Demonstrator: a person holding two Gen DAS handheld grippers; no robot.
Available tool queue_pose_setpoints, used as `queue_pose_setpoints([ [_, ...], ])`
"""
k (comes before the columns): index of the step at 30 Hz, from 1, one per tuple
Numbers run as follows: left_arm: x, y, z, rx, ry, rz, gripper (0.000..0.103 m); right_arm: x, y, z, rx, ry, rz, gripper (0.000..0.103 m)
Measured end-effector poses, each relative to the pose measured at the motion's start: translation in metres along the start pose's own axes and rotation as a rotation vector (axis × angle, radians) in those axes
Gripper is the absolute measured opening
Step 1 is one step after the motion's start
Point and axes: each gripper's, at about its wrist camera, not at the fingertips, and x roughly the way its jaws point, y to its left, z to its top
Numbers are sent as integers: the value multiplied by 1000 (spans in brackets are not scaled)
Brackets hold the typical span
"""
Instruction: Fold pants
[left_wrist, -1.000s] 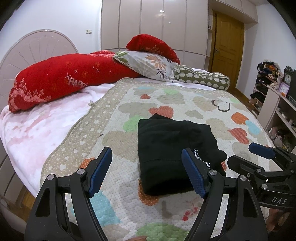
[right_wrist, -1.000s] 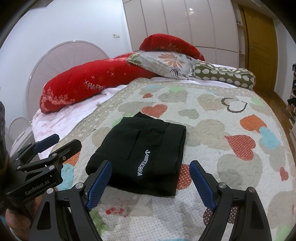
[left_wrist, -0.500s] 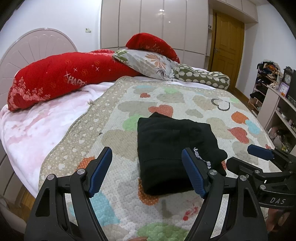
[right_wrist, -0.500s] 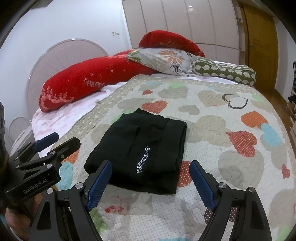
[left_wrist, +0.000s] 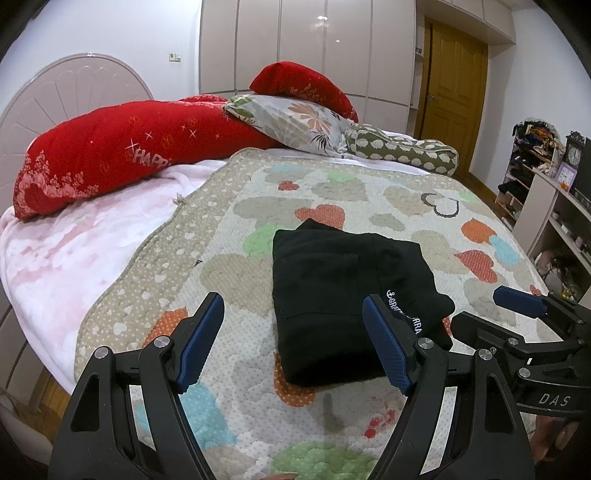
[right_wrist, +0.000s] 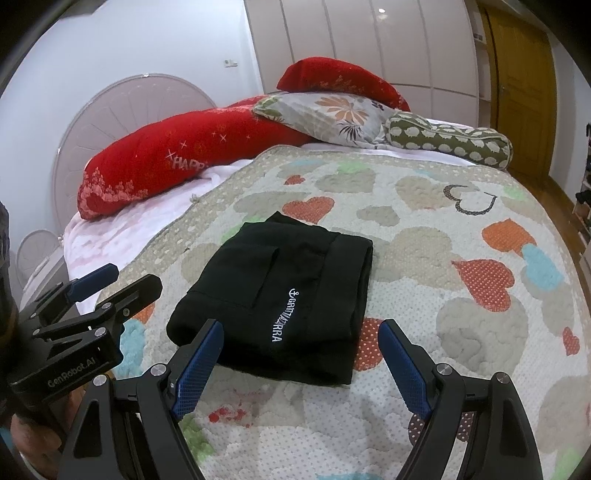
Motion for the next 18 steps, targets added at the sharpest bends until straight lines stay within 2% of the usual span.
queue_pose_setpoints([
  [18, 1, -4, -5, 4, 1, -5, 78, 2, -2, -2, 8, 9, 2, 84],
])
